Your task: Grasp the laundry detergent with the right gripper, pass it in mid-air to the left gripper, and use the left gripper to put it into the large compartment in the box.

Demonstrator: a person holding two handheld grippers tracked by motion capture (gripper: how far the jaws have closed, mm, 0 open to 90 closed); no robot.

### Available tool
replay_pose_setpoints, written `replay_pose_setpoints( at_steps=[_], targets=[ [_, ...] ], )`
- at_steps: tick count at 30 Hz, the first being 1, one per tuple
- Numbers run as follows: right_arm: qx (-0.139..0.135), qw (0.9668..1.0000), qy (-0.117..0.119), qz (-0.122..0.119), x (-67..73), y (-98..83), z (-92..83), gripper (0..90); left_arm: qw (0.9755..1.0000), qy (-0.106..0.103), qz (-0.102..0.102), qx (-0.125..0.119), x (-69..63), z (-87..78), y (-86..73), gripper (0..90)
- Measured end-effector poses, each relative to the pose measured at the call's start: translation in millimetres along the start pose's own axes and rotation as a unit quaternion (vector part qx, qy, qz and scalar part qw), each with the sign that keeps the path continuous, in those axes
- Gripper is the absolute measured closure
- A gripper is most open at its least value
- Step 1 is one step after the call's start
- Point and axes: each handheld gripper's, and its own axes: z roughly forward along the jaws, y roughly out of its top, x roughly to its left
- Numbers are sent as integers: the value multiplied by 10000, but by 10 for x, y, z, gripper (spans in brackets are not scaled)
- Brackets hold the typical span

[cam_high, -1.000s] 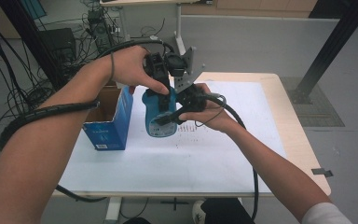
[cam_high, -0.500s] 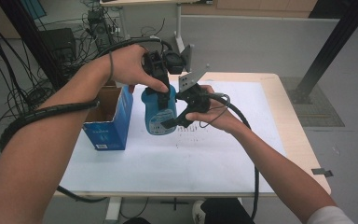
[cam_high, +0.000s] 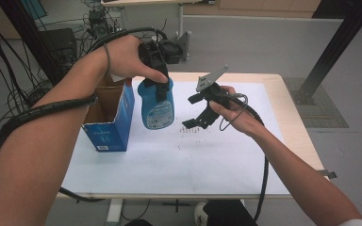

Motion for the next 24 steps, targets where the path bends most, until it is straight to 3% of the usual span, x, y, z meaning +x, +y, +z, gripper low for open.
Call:
replay_pose_setpoints(
  at_steps=[3, 8, 12, 15, 18, 21, 23, 24],
  targets=[
    [41, 9999, -108, 115, -8, -40, -72, 2, 9997, 44, -218, 34, 35, -70, -16, 351],
    [368, 9981, -312, 388, -22, -136, -205, 2, 9979, 93, -634, 134, 109, -176, -55, 352],
    [607, 9951, -654, 422, -20, -200, -315, 3, 9938, 178, -1086, 131, 200, -284, -99, 352],
    [777, 9936, -729, 388, -10, -235, -379, 3, 9897, 167, -1414, 131, 271, -370, -134, 352],
    [803, 9933, -728, 392, -7, -264, -456, 3, 9831, 126, -1827, 13, 352, -467, -179, 352],
    [842, 9926, -773, 416, -9, -294, -531, 3, 9726, 104, -2318, -115, 447, -561, -232, 352],
    [859, 9922, -795, 419, -6, -309, -570, 3, 9608, 180, -2752, -282, 505, -624, -268, 352],
    [882, 9920, -822, 388, 0, -319, -597, 3, 9579, 200, -2849, -295, 531, -650, -286, 353]
  ],
)
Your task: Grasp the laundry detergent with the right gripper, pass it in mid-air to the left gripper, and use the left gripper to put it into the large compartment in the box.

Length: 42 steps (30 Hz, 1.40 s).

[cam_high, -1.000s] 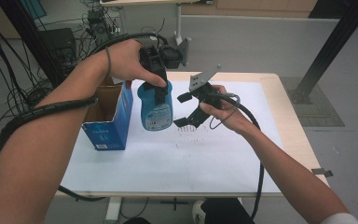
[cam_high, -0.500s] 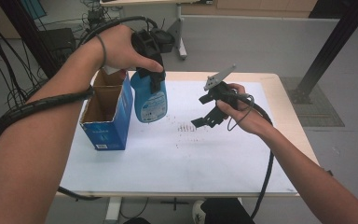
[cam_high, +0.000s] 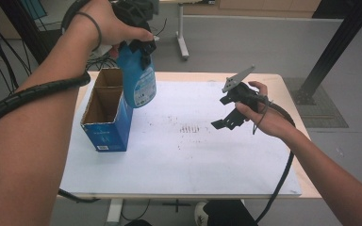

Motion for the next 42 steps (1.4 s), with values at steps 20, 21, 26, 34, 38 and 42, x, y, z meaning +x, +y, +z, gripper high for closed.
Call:
replay_pose_setpoints(
  at_steps=[20, 21, 26, 34, 38, 42],
  targets=[
    [70, 9999, -107, -13, -67, -177, -213, 3, 9798, 450, -1946, -80, 683, -386, -96, 354],
    [76, 9999, -114, -7, -66, -185, -215, 3, 9782, 439, -2027, -85, 718, -386, -114, 354],
    [69, 9999, -150, 32, -86, -228, -245, 3, 9696, 507, -2392, -110, 842, -390, -191, 355],
    [59, 9999, -148, 25, -91, -229, -269, 3, 9574, 549, -2826, -200, 950, -400, -255, 355],
    [65, 9999, -153, 40, -95, -240, -266, 3, 9556, 498, -2893, -256, 989, -372, -277, 355],
    [71, 9999, -136, 60, -94, -255, -264, 3, 9553, 493, -2909, -193, 1019, -297, -292, 356]
  ],
)
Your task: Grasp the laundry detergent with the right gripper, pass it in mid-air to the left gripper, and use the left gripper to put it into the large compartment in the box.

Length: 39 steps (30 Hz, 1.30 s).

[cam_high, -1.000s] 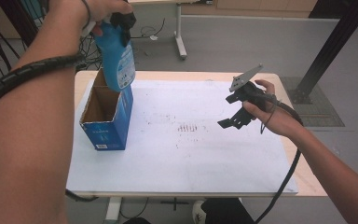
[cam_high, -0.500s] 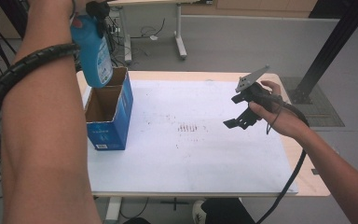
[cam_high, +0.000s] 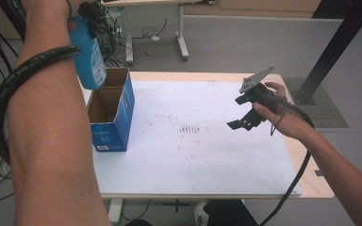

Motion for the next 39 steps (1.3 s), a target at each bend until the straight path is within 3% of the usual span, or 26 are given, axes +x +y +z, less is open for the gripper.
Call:
replay_pose_setpoints(
  at_steps=[11, 23, 39],
  targets=[
    [42, 10000, -26, -25, 2, -2, 23, 3, 9999, -9, -100, 58, 67, 224, -22, 357],
    [88, 9999, -35, -83, 28, 21, 56, 3, 9995, -188, -203, 145, 155, 574, -96, 357],
    [143, 9998, -87, -135, 40, 39, 72, 3, 9994, -235, -182, 168, 174, 839, -146, 358]
  ],
)
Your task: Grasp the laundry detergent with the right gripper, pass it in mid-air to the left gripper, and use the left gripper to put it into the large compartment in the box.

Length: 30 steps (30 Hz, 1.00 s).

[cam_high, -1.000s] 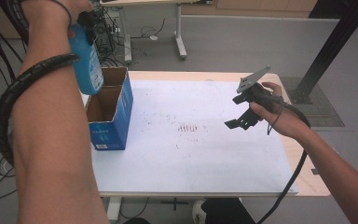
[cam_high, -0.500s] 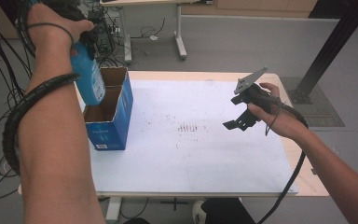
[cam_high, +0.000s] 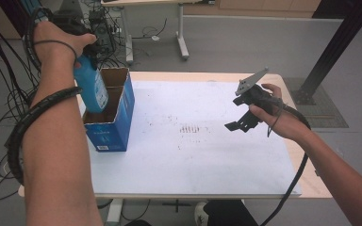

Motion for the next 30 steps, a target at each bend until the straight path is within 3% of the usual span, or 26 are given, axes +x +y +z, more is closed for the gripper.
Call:
replay_pose_setpoints(
  at_steps=[10, 21, 30],
  targets=[
    [61, 9999, -82, -53, -5, -7, 0, 3, 10000, -26, 23, -15, -12, 178, -22, 359],
    [32, 9999, -146, -27, -20, -15, -21, 3, 9999, -85, 5, 53, -37, 458, -45, 358],
    [62, 9998, -182, -56, -19, -35, -8, 3, 10000, -14, 44, 64, -61, 717, -86, 359]
  ],
)
